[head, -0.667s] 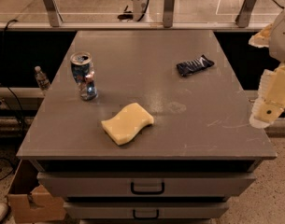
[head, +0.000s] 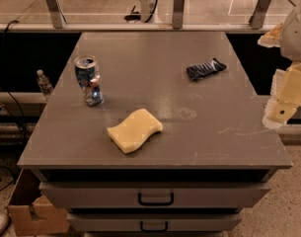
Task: Move rxbar blueberry near sponge
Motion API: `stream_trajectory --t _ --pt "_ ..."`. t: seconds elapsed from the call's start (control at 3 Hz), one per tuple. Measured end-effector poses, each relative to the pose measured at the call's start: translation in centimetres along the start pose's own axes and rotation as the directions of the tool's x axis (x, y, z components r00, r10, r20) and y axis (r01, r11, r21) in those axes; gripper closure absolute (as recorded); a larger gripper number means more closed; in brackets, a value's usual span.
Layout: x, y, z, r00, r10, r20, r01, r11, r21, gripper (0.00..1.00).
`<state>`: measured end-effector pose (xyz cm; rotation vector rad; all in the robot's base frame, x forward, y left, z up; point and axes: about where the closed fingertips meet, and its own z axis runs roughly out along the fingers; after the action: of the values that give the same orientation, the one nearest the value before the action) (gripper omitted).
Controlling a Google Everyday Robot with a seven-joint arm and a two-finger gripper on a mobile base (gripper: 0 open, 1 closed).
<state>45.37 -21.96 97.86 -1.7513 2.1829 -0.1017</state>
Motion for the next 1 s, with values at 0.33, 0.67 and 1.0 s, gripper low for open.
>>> stream_trajectory --t 0.33,0.67,1.0 --pt "0.3 -3.0 2.5 0.995 -0.097 0.011 0.098 0.9937 -0.055 0.00" --pt "0.4 -6.4 5.9 0.980 -0.199 0.028 0.201 0.9746 -0.099 0.00" --pt "-0.1 -9.0 8.9 0.966 -0.254 0.039 0.257 0.9625 -0.088 0.00"
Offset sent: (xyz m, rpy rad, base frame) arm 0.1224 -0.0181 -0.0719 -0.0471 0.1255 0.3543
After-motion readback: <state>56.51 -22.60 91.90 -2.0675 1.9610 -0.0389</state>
